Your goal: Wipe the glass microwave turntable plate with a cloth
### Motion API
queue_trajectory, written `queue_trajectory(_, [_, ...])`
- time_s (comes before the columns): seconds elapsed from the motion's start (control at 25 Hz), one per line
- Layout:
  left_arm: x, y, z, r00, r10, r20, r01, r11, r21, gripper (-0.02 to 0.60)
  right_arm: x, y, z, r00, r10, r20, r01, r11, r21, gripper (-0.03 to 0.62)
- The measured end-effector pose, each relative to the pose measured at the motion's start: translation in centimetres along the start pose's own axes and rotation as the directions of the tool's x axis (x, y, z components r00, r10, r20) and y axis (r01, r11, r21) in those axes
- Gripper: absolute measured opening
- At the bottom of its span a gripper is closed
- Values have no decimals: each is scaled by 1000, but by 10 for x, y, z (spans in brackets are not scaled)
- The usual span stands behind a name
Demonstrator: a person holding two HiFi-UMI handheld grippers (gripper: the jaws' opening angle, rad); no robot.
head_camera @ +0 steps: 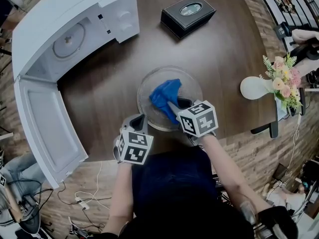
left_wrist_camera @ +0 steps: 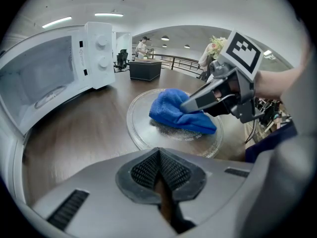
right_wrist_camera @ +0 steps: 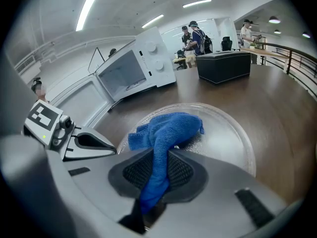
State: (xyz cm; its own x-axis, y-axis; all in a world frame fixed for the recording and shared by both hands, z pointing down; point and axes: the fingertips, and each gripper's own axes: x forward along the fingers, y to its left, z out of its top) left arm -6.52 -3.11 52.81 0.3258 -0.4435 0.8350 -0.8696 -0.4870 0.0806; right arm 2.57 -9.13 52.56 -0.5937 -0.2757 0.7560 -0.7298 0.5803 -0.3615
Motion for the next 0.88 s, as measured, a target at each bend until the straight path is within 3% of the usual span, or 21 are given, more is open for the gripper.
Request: queue_trajectory(0.88, [0, 0, 0, 1000, 6, 2, -6, 1000, -3, 3, -50, -84, -11, 986, -164, 8, 163, 984, 75, 58])
